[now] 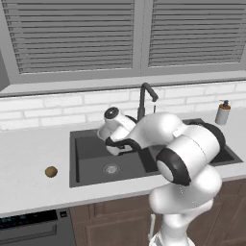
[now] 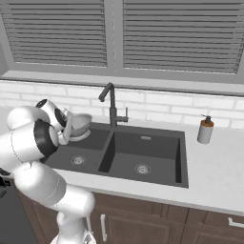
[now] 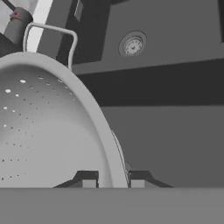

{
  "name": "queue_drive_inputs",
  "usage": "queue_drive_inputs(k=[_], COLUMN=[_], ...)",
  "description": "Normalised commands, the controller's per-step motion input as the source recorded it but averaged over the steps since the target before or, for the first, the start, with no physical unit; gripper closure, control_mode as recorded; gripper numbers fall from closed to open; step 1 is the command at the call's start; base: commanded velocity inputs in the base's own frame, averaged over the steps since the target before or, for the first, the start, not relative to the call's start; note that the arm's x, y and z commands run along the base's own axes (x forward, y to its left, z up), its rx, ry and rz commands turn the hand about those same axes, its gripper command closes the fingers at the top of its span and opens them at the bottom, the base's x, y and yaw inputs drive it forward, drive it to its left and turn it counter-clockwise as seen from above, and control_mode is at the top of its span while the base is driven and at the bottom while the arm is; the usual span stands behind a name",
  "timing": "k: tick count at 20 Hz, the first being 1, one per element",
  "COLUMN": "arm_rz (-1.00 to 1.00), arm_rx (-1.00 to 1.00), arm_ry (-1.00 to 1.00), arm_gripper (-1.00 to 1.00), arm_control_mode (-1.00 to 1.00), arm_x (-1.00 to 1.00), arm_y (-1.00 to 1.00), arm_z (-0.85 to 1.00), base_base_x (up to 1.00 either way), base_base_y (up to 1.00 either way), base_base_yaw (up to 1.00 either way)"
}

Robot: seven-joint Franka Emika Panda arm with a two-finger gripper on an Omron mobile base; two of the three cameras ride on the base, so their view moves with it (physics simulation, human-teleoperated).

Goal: Put the colander in the sink, put the kiwi in the colander, and turn on the sink faucet and pour water over the colander.

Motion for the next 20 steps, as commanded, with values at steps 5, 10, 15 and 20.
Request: queue_drive_inputs(k=[5, 10, 15, 20], arm_rz=[-0.13, -0.02, 0.00, 0.00], arm_rx=[0.00, 0.00, 0.03, 0.02], arm_ry=[0.00, 0.00, 0.00, 0.00], arm_gripper=[1.00, 1.00, 1.00, 1.00], arm_control_mode=[-1.00, -1.00, -1.00, -1.00], arm_x=[-0.05, -0.02, -0.15, -0.06], arm_y=[0.00, 0.00, 0.00, 0.00], arm_z=[-0.55, -0.56, -0.48, -0.47], base_base_x=[0.00, 0.00, 0.00, 0.00], base_base_y=[0.00, 0.00, 0.00, 0.00], base_base_yaw=[0.00, 0.00, 0.00, 0.00])
